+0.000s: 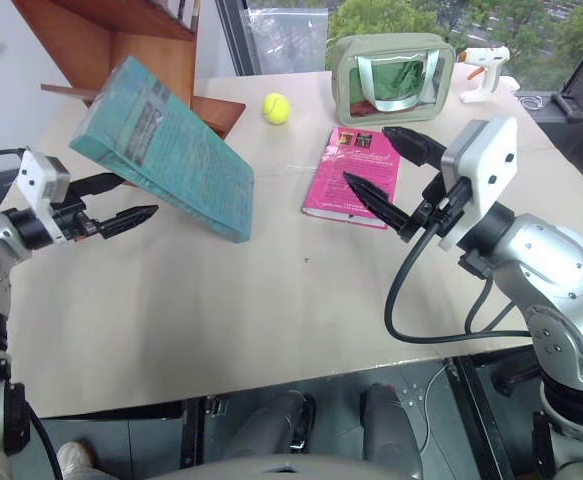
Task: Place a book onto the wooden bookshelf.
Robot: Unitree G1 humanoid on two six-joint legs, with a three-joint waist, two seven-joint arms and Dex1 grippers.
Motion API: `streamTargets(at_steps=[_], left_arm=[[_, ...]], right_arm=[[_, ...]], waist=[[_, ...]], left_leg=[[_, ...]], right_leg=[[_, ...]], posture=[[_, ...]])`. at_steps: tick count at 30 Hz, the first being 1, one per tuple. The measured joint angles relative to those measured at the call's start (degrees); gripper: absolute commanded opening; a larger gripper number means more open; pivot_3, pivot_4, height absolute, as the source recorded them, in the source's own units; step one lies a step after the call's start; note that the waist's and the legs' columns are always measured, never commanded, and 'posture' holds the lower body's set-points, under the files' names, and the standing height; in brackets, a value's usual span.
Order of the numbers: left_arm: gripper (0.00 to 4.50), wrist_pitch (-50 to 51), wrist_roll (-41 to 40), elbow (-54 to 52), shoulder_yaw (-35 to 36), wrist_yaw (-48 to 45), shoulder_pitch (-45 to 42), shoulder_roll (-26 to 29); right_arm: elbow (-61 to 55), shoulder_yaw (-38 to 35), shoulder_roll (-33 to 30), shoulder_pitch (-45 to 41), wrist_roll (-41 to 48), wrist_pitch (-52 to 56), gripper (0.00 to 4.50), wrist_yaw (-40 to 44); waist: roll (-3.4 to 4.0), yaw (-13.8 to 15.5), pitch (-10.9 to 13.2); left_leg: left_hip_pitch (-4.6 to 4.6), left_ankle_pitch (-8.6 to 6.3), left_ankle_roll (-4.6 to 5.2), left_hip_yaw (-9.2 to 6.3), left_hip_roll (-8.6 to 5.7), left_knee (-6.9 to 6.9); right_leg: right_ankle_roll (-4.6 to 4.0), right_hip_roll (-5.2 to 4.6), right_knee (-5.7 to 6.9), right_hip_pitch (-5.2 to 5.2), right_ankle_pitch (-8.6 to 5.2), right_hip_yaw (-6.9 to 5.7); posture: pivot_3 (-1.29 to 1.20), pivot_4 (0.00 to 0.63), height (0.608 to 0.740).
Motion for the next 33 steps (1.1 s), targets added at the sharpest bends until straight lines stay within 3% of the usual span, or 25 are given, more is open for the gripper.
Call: streamTargets(at_steps=[10,16,23,24,26,31,33], left_arm=[[4.45,21.91,-15.96,-29.97,7.04,20.53,15.97,-14.00],[4.45,29.44,-19.70,-40.48,7.45,43.97,15.62,-26.50],[4.45,33.11,-21.72,-45.16,3.49,56.35,10.52,-33.66],[4.07,33.18,-21.75,-45.16,3.20,57.27,10.09,-34.02],[3.71,33.39,-22.00,-45.15,3.00,59.88,9.43,-35.20],[1.42,33.59,-22.35,-44.97,3.22,62.18,7.96,-35.34],[1.42,33.60,-22.95,-44.49,3.56,62.36,7.16,-35.17]], right_arm=[[0.12,0.00,0.01,-0.04,-0.02,-0.18,3.57,0.43],[0.12,-0.04,-0.24,-0.04,0.03,-0.17,3.57,0.60],[0.05,-0.05,-0.56,-0.06,0.19,0.11,3.57,0.56],[0.06,-0.05,-0.58,-0.06,0.22,0.14,3.57,0.55],[0.00,-0.08,-0.64,-0.06,0.28,0.26,3.57,0.27],[-0.41,-0.14,-0.64,-0.05,0.57,0.54,3.57,-0.10],[-0.43,-0.16,-0.64,-0.05,0.58,0.56,3.57,-0.30]], waist=[[0.00,0.43,0.00],[-0.02,1.66,-0.07],[-0.03,2.59,-0.11],[-0.03,2.59,-0.11],[-0.02,2.77,-0.12],[-0.02,2.88,-0.11],[-0.02,2.88,-0.11]], left_leg=[[0.08,0.00,-0.02,0.07,0.05,-0.10],[0.13,0.00,-0.02,0.14,0.05,-0.09],[0.16,0.00,-0.03,0.19,0.04,-0.08],[0.16,0.00,-0.03,0.19,0.06,-0.09],[0.17,0.00,-0.03,0.19,0.07,-0.09],[0.17,0.00,-0.03,0.20,0.06,-0.09],[0.17,0.00,-0.03,0.20,0.07,-0.09]], right_leg=[[-0.01,0.01,-0.02,0.00,0.00,0.06],[-0.02,0.01,-0.03,0.10,0.01,0.10],[-0.03,0.03,-0.05,0.13,0.02,0.15],[-0.03,0.05,-0.04,0.12,0.01,0.15],[-0.03,0.05,-0.06,0.14,0.01,0.14],[-0.03,0.04,-0.10,0.16,0.01,0.13],[-0.03,0.04,-0.09,0.16,0.01,0.13]], posture=[[0.00,0.150,0.740],[0.00,0.150,0.740],[0.00,0.150,0.740],[0.00,0.150,0.740],[0.00,0.150,0.740],[0.00,0.150,0.740],[0.00,0.150,0.740]])
